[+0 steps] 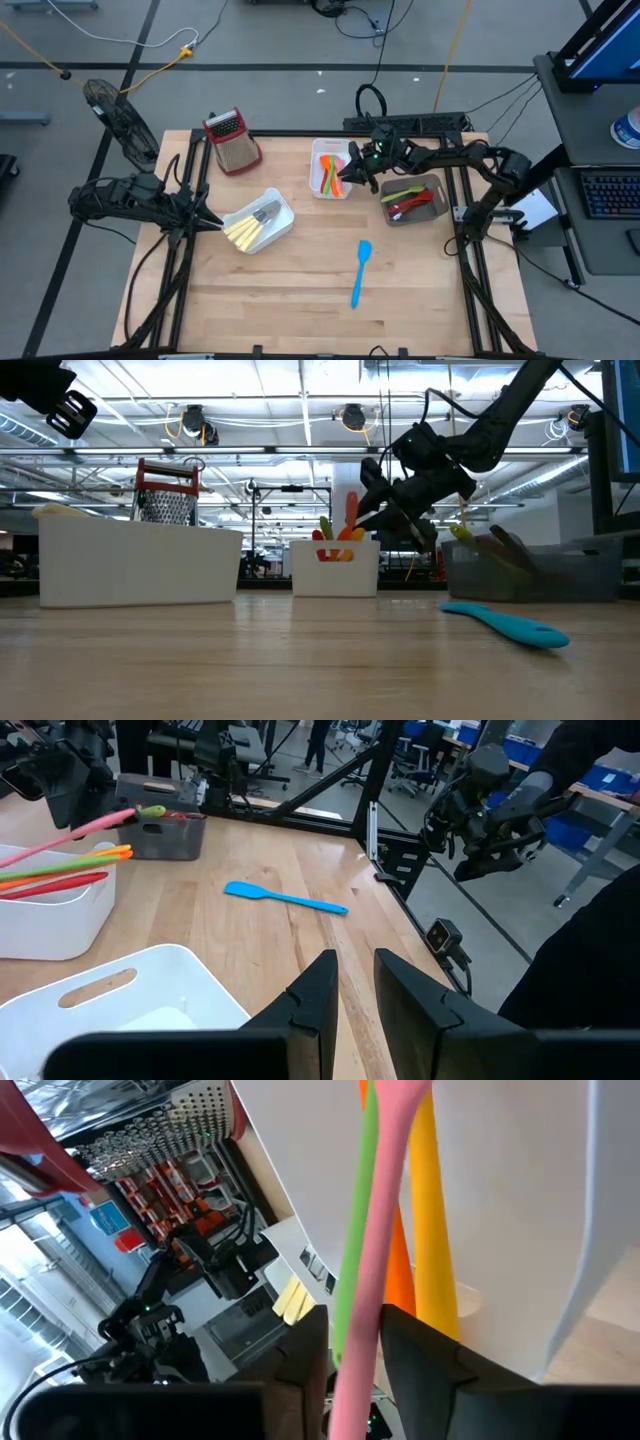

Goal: Pick & Place Kitchen Items
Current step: Put the pink spatula into the top white bin, then put the blue spatula into the top white bin

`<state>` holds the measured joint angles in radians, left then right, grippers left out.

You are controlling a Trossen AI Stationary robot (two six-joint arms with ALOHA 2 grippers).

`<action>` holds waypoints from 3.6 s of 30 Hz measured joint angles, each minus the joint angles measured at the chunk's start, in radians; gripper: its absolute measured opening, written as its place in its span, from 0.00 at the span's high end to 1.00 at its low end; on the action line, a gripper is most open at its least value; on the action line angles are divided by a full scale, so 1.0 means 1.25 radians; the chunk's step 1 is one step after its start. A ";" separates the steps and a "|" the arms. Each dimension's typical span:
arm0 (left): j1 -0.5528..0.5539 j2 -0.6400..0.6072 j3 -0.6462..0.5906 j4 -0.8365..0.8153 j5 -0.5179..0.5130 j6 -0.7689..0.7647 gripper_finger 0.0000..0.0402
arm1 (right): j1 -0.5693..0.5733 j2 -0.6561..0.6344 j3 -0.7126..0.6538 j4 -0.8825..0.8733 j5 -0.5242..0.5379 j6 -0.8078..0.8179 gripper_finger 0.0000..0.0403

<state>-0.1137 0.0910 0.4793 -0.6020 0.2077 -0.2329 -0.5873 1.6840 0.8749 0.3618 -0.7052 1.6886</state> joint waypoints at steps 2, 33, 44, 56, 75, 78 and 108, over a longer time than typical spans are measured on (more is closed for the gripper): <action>0.000 0.000 0.000 0.000 0.000 0.000 0.83 | 0.000 0.000 0.000 0.001 0.000 0.000 0.77; 0.000 0.000 0.000 0.000 0.000 0.000 0.83 | 0.153 -0.081 0.000 0.293 -0.003 0.039 0.80; 0.000 0.000 0.000 0.000 0.000 -0.001 0.83 | 0.280 -0.183 0.000 0.214 0.092 -0.086 0.97; 0.000 0.000 0.000 0.000 0.000 0.000 0.83 | 0.462 -0.227 -0.001 0.093 0.220 -0.131 1.00; 0.000 0.000 0.000 0.000 0.000 0.002 0.83 | 0.686 -0.226 0.000 -0.147 0.315 0.047 1.00; 0.000 0.000 0.000 0.000 0.000 0.002 0.83 | 0.715 -0.226 0.000 -0.181 0.336 0.081 1.00; 0.000 0.000 0.000 -0.001 0.000 0.002 0.83 | 0.803 -0.185 0.249 -0.856 0.566 0.163 1.00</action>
<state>-0.1135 0.0912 0.4793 -0.6029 0.2077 -0.2310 0.4168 1.4523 1.1858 -0.7080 0.0018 1.8923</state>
